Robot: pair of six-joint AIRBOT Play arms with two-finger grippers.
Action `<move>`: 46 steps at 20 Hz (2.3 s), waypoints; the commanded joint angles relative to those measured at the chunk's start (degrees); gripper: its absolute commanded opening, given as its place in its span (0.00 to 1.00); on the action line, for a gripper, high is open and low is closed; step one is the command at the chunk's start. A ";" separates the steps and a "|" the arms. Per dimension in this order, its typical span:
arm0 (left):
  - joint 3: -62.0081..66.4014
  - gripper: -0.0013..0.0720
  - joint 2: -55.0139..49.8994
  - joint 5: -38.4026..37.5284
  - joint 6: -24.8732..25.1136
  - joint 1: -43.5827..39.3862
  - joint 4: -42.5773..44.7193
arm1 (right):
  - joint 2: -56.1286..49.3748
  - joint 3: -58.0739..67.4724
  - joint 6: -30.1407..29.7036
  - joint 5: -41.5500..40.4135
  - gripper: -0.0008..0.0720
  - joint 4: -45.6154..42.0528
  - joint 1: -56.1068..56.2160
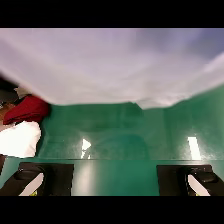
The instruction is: Fold the shirts.
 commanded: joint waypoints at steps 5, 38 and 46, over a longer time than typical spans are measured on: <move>-12.20 0.05 -10.32 -7.50 -6.38 0.04 1.03 | -16.46 8.46 5.01 21.90 0.02 -10.43 0.02; -38.66 0.75 -48.35 3.82 2.51 0.17 0.42 | -43.04 -39.47 -1.92 1.16 0.45 8.28 -10.69; -37.38 0.67 -41.99 -20.59 -1.66 9.97 -1.31 | -29.35 -41.68 -10.05 18.47 0.45 15.72 -18.91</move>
